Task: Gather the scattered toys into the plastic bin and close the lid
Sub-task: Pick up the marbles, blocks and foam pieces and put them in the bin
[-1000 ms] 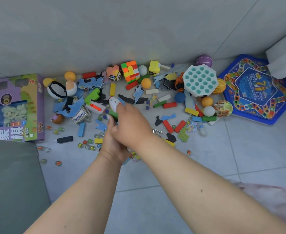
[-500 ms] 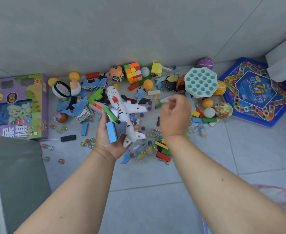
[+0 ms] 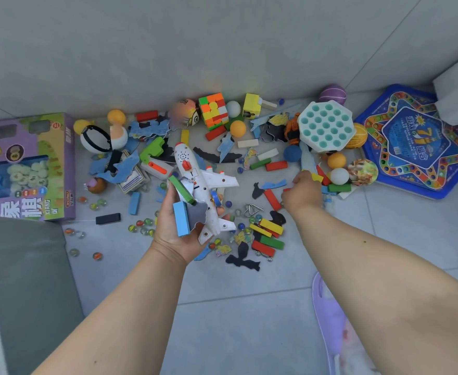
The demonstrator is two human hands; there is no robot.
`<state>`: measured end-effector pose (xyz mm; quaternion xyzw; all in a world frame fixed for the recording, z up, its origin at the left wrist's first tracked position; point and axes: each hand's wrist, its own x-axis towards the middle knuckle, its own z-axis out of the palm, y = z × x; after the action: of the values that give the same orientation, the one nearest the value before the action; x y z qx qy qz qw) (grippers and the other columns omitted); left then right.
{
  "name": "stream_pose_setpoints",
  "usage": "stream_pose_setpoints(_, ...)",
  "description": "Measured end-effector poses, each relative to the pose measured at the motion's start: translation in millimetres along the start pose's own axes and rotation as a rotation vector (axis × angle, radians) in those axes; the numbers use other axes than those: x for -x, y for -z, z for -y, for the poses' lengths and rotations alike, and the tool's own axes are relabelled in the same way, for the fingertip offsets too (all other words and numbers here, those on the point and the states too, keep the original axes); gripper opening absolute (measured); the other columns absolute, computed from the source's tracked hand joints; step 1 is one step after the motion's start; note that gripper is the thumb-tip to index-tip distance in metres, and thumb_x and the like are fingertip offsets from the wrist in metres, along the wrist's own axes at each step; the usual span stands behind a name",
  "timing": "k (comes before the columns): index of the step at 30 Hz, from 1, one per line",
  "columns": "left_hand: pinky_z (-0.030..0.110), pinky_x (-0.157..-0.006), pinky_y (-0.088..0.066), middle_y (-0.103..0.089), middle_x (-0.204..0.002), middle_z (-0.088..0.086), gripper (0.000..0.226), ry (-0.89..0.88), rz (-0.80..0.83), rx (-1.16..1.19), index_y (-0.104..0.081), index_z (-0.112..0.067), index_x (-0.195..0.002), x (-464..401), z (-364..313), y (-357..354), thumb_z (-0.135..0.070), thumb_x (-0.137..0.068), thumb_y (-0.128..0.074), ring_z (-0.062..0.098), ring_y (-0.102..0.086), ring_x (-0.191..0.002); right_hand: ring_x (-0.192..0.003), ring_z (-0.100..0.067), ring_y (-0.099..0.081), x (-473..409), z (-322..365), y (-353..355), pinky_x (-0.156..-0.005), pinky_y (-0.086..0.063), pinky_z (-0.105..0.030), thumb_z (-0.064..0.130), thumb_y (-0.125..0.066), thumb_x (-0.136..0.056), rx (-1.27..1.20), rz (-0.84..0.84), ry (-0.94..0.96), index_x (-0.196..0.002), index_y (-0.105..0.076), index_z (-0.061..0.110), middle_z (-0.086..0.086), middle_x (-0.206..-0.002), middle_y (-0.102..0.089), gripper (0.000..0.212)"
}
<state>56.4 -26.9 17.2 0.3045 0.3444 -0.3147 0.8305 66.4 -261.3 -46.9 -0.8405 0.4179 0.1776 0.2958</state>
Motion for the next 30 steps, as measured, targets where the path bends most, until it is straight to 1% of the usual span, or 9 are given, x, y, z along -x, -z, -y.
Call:
stream_pose_setpoints(4,0.054,-0.105,-0.038,-0.066,-0.09,0.007,0.063,-0.006,-0.02,-0.006,-0.064,-0.025,-0.124,-0.6,2.3,1.4,-0.069,-0.084,-0.043,0.023,-0.066,-0.064,-0.093,-0.032,-0.061,3.5,-2.2,2.3,-0.066,-0.043,-0.03,0.01,-0.064,-0.077,-0.038,-0.059,0.183,-0.113,-0.05,0.01,-0.013,-0.091,-0.063,0.038)
stream_pose_setpoints(8,0.054,-0.108,-0.034,-0.066,-0.088,0.007,0.066,0.0,-0.032,0.001,-0.063,-0.024,-0.126,-3.7,2.2,6.3,-0.07,-0.084,-0.044,0.023,-0.065,-0.064,-0.104,-0.03,-0.055,11.1,0.5,-5.2,-0.082,-0.043,-0.035,0.019,-0.062,-0.079,0.214,-0.113,0.466,-0.114,-0.058,0.008,-0.013,-0.104,-0.064,0.036)
stream_pose_setpoints(12,0.056,-0.107,-0.035,-0.068,-0.094,0.008,0.064,-0.02,-0.023,-0.002,-0.064,-0.024,-0.124,-3.7,1.2,12.2,-0.069,-0.085,-0.044,0.024,-0.065,-0.073,-0.109,-0.031,-0.049,16.2,-1.7,-16.5,-0.088,-0.04,-0.038,0.029,-0.06,-0.087,0.573,-0.028,0.546,-0.118,-0.049,0.007,-0.014,-0.115,-0.058,0.039)
stream_pose_setpoints(14,0.057,-0.106,-0.036,-0.067,-0.103,0.008,0.064,-0.024,-0.007,-0.005,-0.063,-0.024,-0.126,-3.1,1.0,14.7,-0.069,-0.085,-0.044,0.024,-0.064,-0.078,-0.108,-0.031,-0.049,15.2,-2.0,-17.8,-0.086,-0.037,-0.036,0.022,-0.057,-0.09,0.636,-0.047,0.578,-0.118,-0.047,0.006,-0.015,-0.115,-0.058,0.034)
stream_pose_setpoints(17,0.057,-0.109,-0.033,-0.065,-0.114,0.009,0.062,-0.032,-0.007,-0.005,-0.063,-0.024,-0.126,-2.3,0.1,14.3,-0.067,-0.086,-0.044,0.025,-0.061,-0.087,-0.11,-0.034,-0.046,15.6,1.8,-18.9,-0.089,-0.033,-0.037,0.008,-0.052,-0.088,0.57,-0.072,0.63,-0.123,-0.048,0.002,-0.018,-0.119,-0.054,0.035)
stream_pose_setpoints(21,0.055,-0.109,-0.032,-0.066,-0.103,0.009,0.062,-0.044,-0.003,0.004,-0.063,-0.024,-0.126,0.7,-1.7,12.3,-0.067,-0.086,-0.043,0.023,-0.062,-0.082,-0.104,-0.035,-0.044,31.0,10.4,-15.3,-0.084,-0.039,-0.036,-0.004,-0.046,-0.084,0.347,0.013,0.664,-0.122,-0.044,-0.004,-0.021,-0.122,-0.041,0.038)
stream_pose_setpoints(25,0.053,-0.108,-0.035,-0.064,-0.102,0.008,0.062,-0.045,-0.016,-0.015,-0.063,-0.026,-0.126,5.8,-5.3,13.2,-0.068,-0.086,-0.042,0.023,-0.062,-0.081,-0.082,-0.026,-0.048,73.1,5.8,-13.6,-0.066,-0.032,-0.031,0.019,-0.046,-0.089,0.381,0.086,0.678,-0.109,-0.047,0.009,-0.009,-0.109,-0.048,0.023)
stream_pose_setpoints(28,0.043,-0.095,-0.049,-0.065,-0.098,0.006,0.062,-0.06,-0.006,-0.045,-0.061,-0.028,-0.128,11.7,-7.4,14.3,-0.069,-0.087,-0.04,0.02,-0.065,-0.074,-0.094,-0.027,-0.057,101.4,-15.2,-26.4,-0.069,-0.041,-0.033,0.044,-0.053,-0.086,0.564,0.219,0.866,-0.116,-0.05,0.015,-0.005,-0.113,-0.054,0.042)
stream_pose_setpoints(30,0.046,-0.1,-0.044,-0.065,-0.103,0.006,0.063,-0.062,0.001,-0.044,-0.059,-0.029,-0.13,14.6,-7.0,16.6,-0.069,-0.086,-0.04,0.021,-0.065,-0.079,-0.104,-0.027,-0.056,108.7,-30.6,-34.8,-0.074,-0.044,-0.034,0.052,-0.06,-0.081,0.705,0.316,0.916,-0.122,-0.049,0.015,-0.006,-0.119,-0.052,0.056)
